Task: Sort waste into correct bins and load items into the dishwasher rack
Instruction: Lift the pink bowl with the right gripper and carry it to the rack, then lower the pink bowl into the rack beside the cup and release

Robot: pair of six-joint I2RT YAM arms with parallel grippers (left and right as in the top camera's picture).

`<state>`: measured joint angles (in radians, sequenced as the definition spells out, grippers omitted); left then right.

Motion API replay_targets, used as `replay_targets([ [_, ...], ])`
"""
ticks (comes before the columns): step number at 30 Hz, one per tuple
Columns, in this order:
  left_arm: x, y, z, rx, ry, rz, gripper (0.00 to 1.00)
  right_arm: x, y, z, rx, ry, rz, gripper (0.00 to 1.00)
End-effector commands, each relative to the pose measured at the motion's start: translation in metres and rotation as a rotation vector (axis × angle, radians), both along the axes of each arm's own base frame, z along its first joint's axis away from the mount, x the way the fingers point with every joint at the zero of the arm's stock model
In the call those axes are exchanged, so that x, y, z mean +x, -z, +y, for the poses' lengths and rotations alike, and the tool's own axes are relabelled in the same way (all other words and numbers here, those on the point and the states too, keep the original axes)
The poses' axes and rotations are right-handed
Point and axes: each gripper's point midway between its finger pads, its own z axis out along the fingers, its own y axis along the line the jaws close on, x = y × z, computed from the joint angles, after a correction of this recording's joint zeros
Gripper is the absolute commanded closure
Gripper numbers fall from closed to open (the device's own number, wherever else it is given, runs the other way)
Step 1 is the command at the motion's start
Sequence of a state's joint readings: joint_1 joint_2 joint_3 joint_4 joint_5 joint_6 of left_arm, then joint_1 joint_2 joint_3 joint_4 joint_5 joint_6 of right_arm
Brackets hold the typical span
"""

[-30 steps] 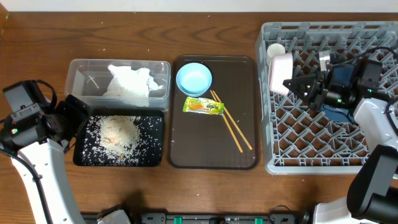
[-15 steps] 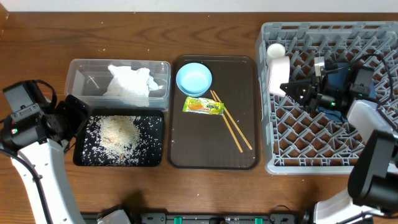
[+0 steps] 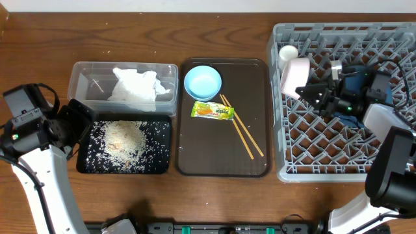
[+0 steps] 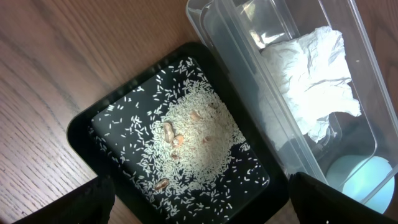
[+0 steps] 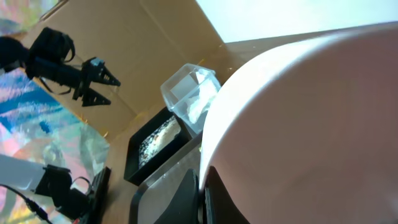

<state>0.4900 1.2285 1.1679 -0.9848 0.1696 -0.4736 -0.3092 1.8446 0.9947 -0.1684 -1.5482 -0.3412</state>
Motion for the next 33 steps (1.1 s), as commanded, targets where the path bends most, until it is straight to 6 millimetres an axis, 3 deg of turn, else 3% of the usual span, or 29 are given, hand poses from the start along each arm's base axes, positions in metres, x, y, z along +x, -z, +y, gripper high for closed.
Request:
replay_targets([
  [1, 0.001, -0.006, 0.003, 0.014, -0.002, -0.011, 0.08, -0.001, 0.008, 0.001, 0.044, -0.008, 0.102, 0.99],
  [10, 0.001, -0.006, 0.003, 0.014, -0.002, -0.011, 0.08, 0.001, 0.006, 0.000, 0.052, -0.006, 0.125, 0.97],
  [13, 0.001, -0.006, 0.003, 0.014, -0.002, -0.011, 0.08, 0.002, 0.006, -0.005, 0.063, 0.009, 0.156, 0.79],
  [16, 0.002, -0.006, 0.003, 0.015, -0.002, -0.011, 0.08, 0.004, 0.006, -0.017, 0.084, 0.040, 0.207, 0.74],
  [19, 0.001, -0.006, 0.003, 0.014, -0.002, -0.011, 0.08, 0.005, 0.006, -0.031, 0.103, 0.078, 0.246, 0.55],
  [27, 0.002, -0.006, 0.003, 0.014, -0.002, -0.011, 0.08, 0.011, 0.006, -0.069, 0.115, 0.213, 0.352, 0.31],
  [28, 0.001, -0.006, 0.003, 0.014, -0.002, -0.011, 0.08, 0.012, 0.006, -0.073, 0.107, 0.236, 0.366, 0.01],
  [33, 0.001, -0.006, 0.003, 0.014, -0.002, -0.011, 0.08, 0.019, -0.006, -0.086, 0.024, 0.366, 0.387, 0.01],
])
